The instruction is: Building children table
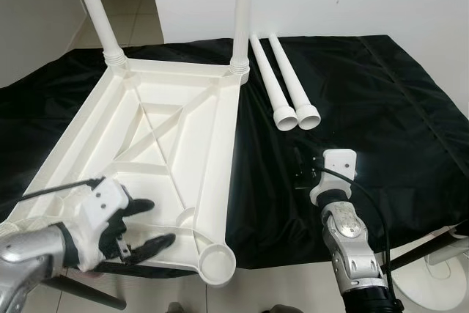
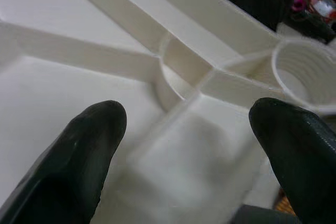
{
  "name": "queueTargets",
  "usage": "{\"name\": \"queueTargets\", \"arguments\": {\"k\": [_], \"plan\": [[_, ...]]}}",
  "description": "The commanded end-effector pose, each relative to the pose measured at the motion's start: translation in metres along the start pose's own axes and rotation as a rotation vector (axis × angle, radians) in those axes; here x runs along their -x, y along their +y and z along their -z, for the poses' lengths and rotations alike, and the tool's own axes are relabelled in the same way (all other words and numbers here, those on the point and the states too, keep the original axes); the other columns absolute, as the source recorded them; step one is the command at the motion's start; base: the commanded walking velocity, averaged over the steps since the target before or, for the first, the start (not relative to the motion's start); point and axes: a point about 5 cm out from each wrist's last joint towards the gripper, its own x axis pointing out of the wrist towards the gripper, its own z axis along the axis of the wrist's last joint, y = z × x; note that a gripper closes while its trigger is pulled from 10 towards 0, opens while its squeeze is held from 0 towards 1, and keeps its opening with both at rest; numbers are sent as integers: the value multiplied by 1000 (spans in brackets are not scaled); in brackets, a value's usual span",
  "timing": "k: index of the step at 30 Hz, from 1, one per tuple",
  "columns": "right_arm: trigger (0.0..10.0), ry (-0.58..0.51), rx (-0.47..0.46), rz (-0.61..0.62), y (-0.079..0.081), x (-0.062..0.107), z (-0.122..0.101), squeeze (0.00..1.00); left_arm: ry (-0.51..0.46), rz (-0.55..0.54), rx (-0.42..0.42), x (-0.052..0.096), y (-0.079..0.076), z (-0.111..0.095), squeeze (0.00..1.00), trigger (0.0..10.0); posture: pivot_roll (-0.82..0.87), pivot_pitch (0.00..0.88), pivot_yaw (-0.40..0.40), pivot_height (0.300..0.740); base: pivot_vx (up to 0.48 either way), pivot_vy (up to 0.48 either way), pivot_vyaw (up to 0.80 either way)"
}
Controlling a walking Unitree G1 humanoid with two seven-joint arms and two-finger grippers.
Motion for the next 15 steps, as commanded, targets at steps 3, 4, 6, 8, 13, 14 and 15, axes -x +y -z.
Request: {"name": "queueTargets", "arguments": {"k": [3, 4, 6, 8, 13, 14, 15], "plan": [[10000, -2, -3, -12, 3, -2, 0, 0, 46, 25, -19, -1, -1, 6, 0, 10000, -11, 7, 35, 740, 0, 0, 0], [10000, -1, -4, -13, 4, -2, 0, 0, 66, -3, -22, -2, 2, 7, 0, 10000, -8, 14, 36, 740, 0, 0, 0], [10000, -1, -6, -12, 5, -1, 0, 0, 98, -60, -32, -4, 10, 9, 0, 10000, -12, 17, 39, 740, 0, 0, 0], [10000, -2, -8, -5, 4, -1, 0, 0, 121, -137, -16, -8, 19, 12, 0, 10000, -16, 18, 44, 740, 0, 0, 0], [10000, -2, -7, 2, 3, -1, 0, 0, 129, -186, -9, -10, 25, 13, 0, 10000, -18, 19, 45, 740, 0, 0, 0], [10000, -2, -8, 6, 3, -1, 0, 0, 116, -224, -11, -10, 30, 10, 0, 10000, -23, 19, 48, 740, 0, 0, 0], [10000, -2, -8, 6, 3, -1, 0, 0, 116, -224, -11, -10, 30, 10, 0, 10000, -23, 19, 48, 740, 0, 0, 0]]}}
